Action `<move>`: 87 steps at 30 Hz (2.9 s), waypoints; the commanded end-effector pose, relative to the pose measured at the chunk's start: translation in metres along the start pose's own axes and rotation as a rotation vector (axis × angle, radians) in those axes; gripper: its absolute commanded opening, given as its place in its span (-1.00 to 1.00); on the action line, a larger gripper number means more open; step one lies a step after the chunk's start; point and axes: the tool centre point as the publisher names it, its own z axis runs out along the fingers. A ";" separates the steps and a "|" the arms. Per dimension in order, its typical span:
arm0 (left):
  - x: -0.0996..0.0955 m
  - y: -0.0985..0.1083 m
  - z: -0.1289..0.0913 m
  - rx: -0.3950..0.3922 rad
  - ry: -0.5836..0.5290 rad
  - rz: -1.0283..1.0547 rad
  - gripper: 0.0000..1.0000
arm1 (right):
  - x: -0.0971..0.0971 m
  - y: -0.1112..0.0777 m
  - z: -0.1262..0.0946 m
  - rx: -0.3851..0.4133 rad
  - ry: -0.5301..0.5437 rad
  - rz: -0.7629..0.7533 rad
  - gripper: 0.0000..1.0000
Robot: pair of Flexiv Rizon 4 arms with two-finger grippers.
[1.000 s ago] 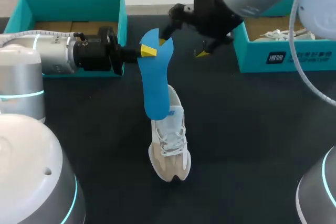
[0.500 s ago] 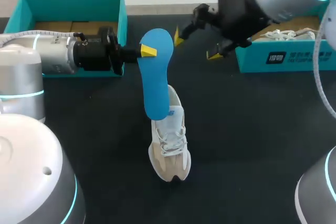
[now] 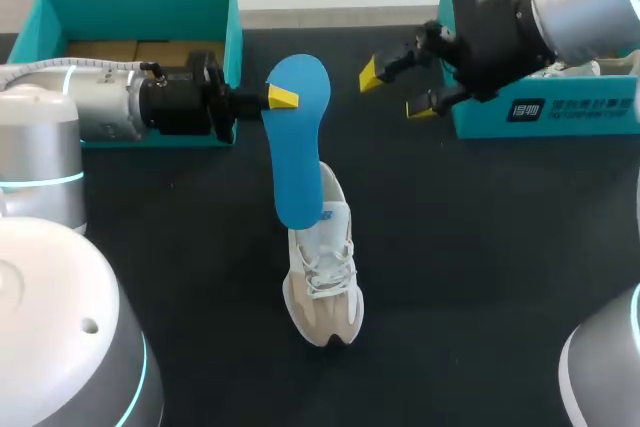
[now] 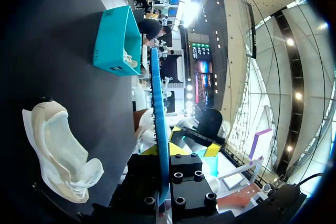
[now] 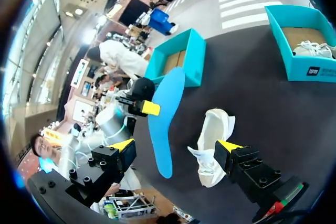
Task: Take the shoe out of the shoebox, open the shoe tongue, remove and reinsert the insole, then place the shoe into the shoebox
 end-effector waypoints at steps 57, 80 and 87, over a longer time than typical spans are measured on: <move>0.032 -0.017 -0.005 0.012 0.080 1.091 -1.00 | -0.032 0.001 0.025 0.049 0.486 0.051 1.00; 0.032 -0.023 -0.004 0.094 0.163 1.700 -1.00 | -0.032 0.001 0.025 0.049 0.486 0.051 1.00; 0.033 -0.025 -0.004 0.090 0.150 1.759 -1.00 | -0.032 0.001 0.025 0.049 0.486 0.051 1.00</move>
